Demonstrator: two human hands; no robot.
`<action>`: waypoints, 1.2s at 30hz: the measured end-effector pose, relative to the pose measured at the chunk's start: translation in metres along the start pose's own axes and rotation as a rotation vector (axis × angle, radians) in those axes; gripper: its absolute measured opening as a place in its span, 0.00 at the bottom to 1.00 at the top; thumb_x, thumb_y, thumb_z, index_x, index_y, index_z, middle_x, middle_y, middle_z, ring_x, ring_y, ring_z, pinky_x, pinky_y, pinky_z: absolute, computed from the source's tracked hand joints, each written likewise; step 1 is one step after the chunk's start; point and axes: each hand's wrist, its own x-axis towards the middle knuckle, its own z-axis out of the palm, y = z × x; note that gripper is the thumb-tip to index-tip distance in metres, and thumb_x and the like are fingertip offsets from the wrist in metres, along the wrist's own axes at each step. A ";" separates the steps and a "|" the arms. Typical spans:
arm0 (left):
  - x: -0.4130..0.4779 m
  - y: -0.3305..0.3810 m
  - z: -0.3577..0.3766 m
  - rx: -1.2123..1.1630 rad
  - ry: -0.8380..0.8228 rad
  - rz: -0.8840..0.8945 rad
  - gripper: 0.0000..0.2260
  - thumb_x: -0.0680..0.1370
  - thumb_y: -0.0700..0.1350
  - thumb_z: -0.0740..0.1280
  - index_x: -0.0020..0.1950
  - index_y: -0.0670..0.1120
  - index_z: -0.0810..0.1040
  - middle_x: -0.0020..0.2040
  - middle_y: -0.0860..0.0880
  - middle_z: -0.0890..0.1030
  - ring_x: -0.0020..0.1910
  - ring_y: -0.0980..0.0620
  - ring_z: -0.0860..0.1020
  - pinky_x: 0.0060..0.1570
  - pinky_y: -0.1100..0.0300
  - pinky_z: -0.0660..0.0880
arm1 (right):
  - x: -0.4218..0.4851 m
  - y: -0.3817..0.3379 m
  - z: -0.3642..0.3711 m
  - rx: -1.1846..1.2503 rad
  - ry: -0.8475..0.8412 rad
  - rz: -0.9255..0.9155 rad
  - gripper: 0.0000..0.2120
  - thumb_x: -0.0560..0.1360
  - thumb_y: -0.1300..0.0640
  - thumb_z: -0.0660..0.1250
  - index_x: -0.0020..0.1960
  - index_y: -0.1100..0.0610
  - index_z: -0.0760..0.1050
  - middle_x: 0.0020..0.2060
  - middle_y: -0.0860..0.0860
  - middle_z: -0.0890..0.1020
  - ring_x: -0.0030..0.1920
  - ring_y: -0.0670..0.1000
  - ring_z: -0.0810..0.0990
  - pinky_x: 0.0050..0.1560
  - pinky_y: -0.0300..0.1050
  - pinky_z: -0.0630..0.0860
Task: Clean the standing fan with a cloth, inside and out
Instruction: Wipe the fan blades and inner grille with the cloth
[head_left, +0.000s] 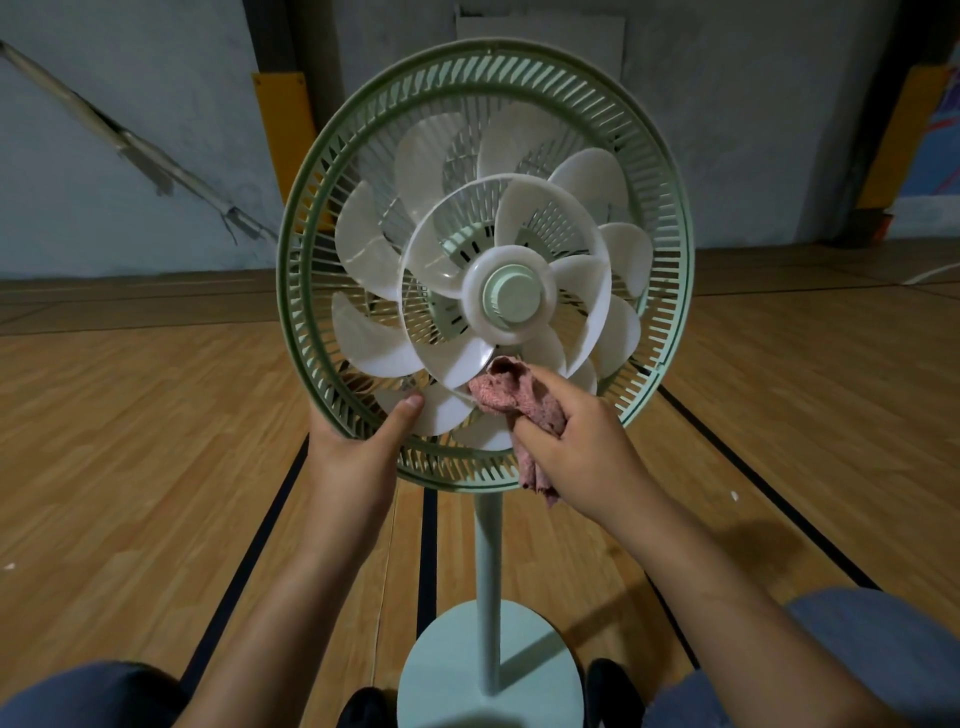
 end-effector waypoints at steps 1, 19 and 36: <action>0.000 -0.001 0.000 0.008 0.003 -0.001 0.21 0.79 0.43 0.77 0.71 0.46 0.77 0.59 0.51 0.88 0.55 0.52 0.88 0.50 0.64 0.84 | 0.000 -0.001 -0.001 -0.006 -0.003 -0.007 0.20 0.77 0.51 0.66 0.64 0.30 0.75 0.42 0.49 0.87 0.38 0.52 0.87 0.38 0.50 0.86; -0.003 0.003 0.003 0.103 0.022 0.005 0.19 0.80 0.43 0.76 0.70 0.50 0.78 0.59 0.53 0.87 0.57 0.53 0.87 0.58 0.50 0.83 | 0.006 -0.013 -0.024 -0.325 0.119 -0.028 0.31 0.72 0.55 0.66 0.72 0.34 0.71 0.38 0.45 0.85 0.35 0.50 0.84 0.36 0.54 0.84; -0.015 0.005 0.012 0.122 0.068 0.000 0.17 0.81 0.48 0.74 0.69 0.48 0.79 0.58 0.53 0.87 0.56 0.55 0.86 0.62 0.42 0.83 | 0.008 -0.041 0.013 0.820 -0.146 0.456 0.09 0.79 0.59 0.68 0.42 0.59 0.73 0.27 0.54 0.71 0.21 0.50 0.69 0.23 0.38 0.65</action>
